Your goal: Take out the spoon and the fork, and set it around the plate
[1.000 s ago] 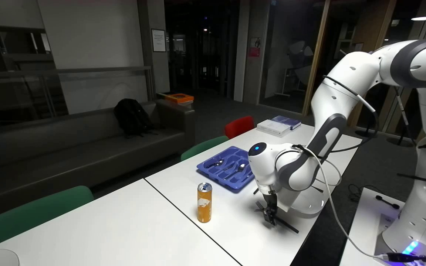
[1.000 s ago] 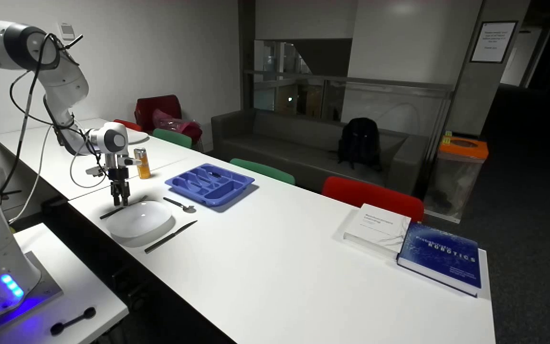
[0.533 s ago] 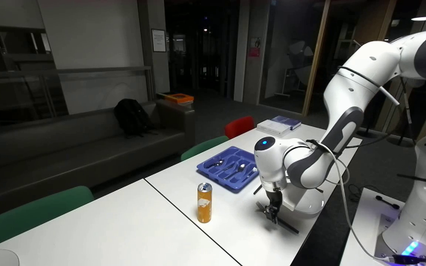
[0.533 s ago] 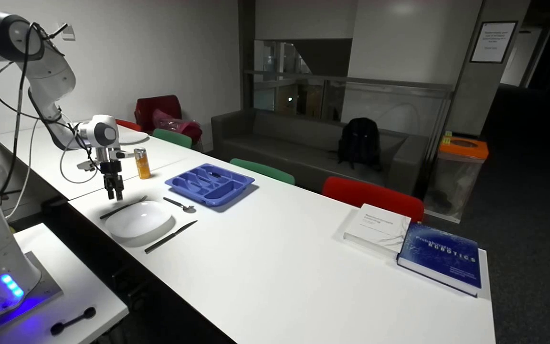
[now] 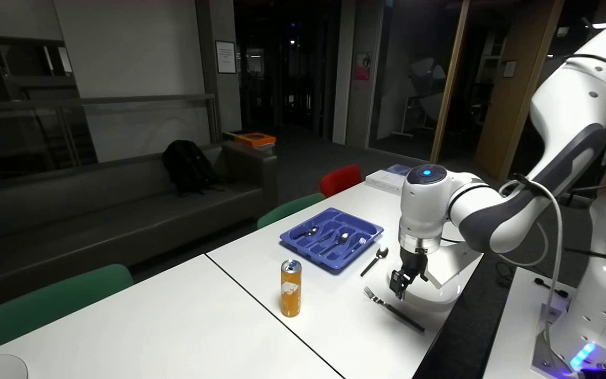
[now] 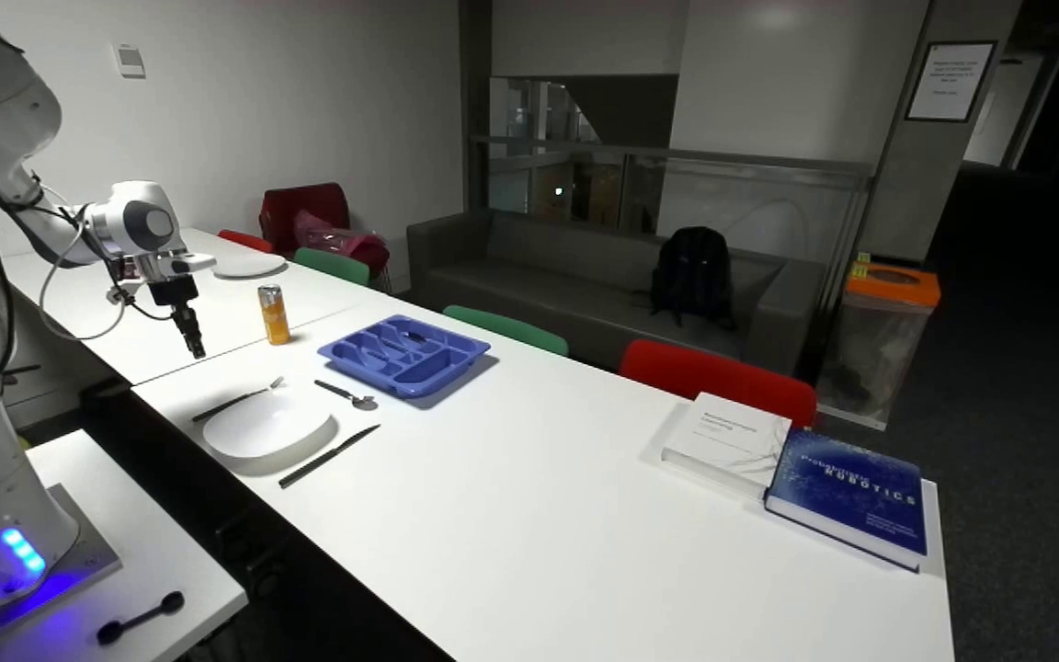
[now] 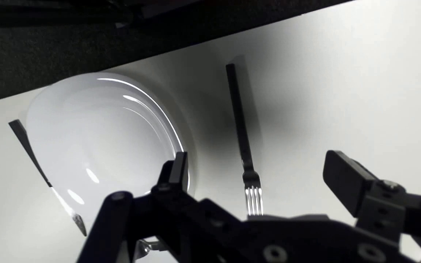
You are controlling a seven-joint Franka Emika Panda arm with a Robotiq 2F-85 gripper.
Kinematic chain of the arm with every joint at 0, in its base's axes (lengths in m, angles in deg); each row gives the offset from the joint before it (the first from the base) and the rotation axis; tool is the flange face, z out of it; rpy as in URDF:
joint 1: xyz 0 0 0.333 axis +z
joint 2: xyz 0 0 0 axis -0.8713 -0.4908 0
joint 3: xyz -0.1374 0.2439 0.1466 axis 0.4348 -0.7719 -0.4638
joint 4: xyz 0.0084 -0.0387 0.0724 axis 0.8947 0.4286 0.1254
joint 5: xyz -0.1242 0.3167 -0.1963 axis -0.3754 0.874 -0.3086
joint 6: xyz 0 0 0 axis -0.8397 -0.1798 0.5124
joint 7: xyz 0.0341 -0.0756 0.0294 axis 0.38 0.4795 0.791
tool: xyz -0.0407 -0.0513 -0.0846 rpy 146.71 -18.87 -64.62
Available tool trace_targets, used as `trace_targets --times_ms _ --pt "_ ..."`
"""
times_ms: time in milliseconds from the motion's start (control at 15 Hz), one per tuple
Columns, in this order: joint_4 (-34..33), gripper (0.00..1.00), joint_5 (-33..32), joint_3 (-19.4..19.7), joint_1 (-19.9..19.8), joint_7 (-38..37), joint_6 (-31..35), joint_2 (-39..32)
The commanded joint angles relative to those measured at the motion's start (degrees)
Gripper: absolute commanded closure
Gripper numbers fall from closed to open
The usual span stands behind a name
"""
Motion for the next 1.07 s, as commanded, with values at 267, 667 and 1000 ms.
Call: trace_targets --times_ms 267,667,1000 --pt "11.2 0.00 11.5 -3.0 -7.8 -6.2 -5.1 25.1" --pt "10.7 0.00 10.6 -5.0 -14.1 -10.7 -5.2 26.6" --pt "10.7 0.00 10.4 -5.6 -15.2 -12.0 -5.2 26.7"
